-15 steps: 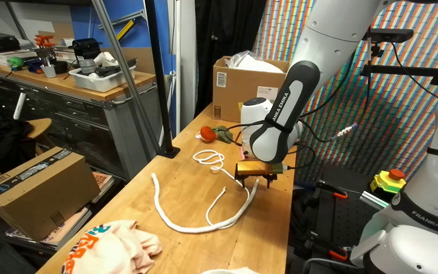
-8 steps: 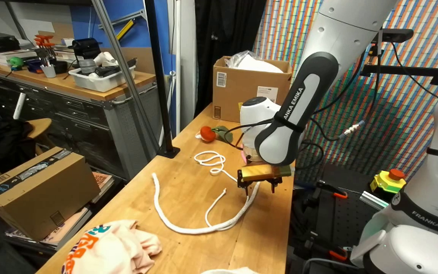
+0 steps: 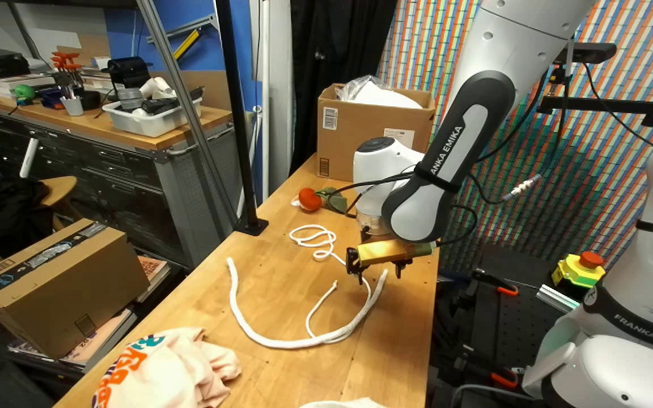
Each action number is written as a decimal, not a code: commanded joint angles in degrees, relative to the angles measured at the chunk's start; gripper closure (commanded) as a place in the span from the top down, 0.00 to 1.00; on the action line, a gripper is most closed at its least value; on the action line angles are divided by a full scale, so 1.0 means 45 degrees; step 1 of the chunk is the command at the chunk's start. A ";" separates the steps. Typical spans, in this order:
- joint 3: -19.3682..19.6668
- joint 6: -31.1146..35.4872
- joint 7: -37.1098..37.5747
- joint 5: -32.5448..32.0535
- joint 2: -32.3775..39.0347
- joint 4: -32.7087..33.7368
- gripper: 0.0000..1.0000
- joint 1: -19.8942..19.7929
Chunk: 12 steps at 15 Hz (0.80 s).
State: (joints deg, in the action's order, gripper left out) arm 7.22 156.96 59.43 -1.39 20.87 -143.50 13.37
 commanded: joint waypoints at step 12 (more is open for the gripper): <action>-0.1465 -0.0130 -0.4809 0.1541 0.2022 0.2818 1.00 -0.2004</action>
State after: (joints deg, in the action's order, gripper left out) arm 2.77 156.98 44.77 1.89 27.49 -133.50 7.63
